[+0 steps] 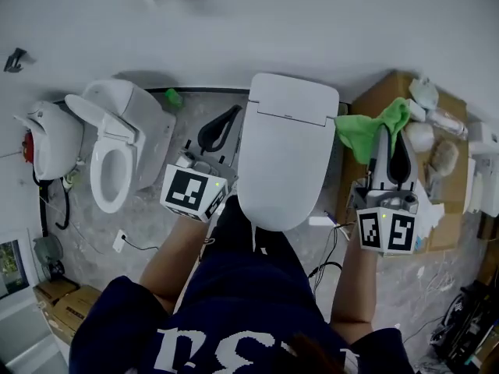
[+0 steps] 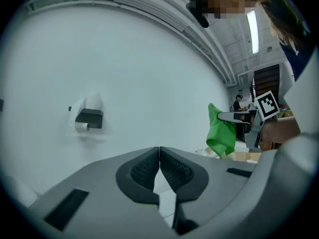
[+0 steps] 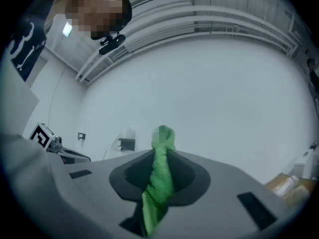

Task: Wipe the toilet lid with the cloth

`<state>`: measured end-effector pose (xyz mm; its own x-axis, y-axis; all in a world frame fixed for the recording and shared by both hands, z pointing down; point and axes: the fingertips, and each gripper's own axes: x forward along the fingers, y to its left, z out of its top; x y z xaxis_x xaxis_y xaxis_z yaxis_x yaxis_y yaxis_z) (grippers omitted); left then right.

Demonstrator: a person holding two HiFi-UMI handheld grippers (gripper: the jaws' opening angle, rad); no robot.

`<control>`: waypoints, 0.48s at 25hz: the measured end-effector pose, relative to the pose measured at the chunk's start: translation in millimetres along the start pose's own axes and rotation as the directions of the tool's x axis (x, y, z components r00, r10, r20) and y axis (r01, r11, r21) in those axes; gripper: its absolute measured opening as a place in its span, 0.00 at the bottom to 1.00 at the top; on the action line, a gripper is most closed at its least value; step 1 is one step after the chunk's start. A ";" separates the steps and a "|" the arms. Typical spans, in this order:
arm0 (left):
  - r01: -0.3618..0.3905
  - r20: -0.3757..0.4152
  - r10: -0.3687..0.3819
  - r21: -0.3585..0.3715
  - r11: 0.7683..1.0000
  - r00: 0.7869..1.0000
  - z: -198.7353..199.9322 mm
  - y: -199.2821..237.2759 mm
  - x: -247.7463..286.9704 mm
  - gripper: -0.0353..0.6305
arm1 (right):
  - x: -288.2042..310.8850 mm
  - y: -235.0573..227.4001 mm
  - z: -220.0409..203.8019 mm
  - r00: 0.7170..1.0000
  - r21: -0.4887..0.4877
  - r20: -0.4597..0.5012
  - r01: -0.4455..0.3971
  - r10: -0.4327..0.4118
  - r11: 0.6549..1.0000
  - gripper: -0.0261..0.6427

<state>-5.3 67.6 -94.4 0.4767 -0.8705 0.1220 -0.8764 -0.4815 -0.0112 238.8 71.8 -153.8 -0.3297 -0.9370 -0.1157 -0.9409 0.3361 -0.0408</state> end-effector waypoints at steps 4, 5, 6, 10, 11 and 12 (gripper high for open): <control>-0.020 0.011 0.020 -0.004 1.000 1.000 27.0 -11.1 -13.0 0.09 | -12.9 0.8 33.8 0.999 0.001 0.037 -0.023 0.023 1.000 0.16; -0.024 0.014 0.024 -0.004 1.000 1.000 33.4 -13.5 -15.3 0.09 | -16.4 1.0 39.2 0.999 -0.007 0.038 -0.027 0.027 1.000 0.16; -0.026 0.017 0.026 -0.003 1.000 1.000 39.6 -15.9 -17.7 0.09 | -19.9 1.5 44.0 0.999 -0.018 0.037 -0.030 0.031 0.999 0.16; -0.033 0.043 0.032 0.013 0.999 0.999 64.7 -26.4 -31.3 0.09 | -35.2 4.5 63.0 0.998 -0.053 0.046 -0.031 0.033 0.998 0.16; -0.037 0.053 0.035 0.019 0.999 0.998 69.0 -26.8 -33.8 0.09 | -36.3 5.9 65.3 0.998 -0.055 0.051 -0.031 0.034 0.998 0.16; -0.039 0.060 0.037 0.024 0.999 0.997 72.5 -27.3 -35.8 0.09 | -36.9 7.6 66.9 0.998 -0.055 0.054 -0.033 0.036 0.998 0.16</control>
<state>6.5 104.6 -170.4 0.4472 -0.8923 0.0613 -0.8922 -0.4499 -0.0397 249.1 115.3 -216.3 -0.3585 -0.9178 -0.1705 -0.9324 0.3609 0.0181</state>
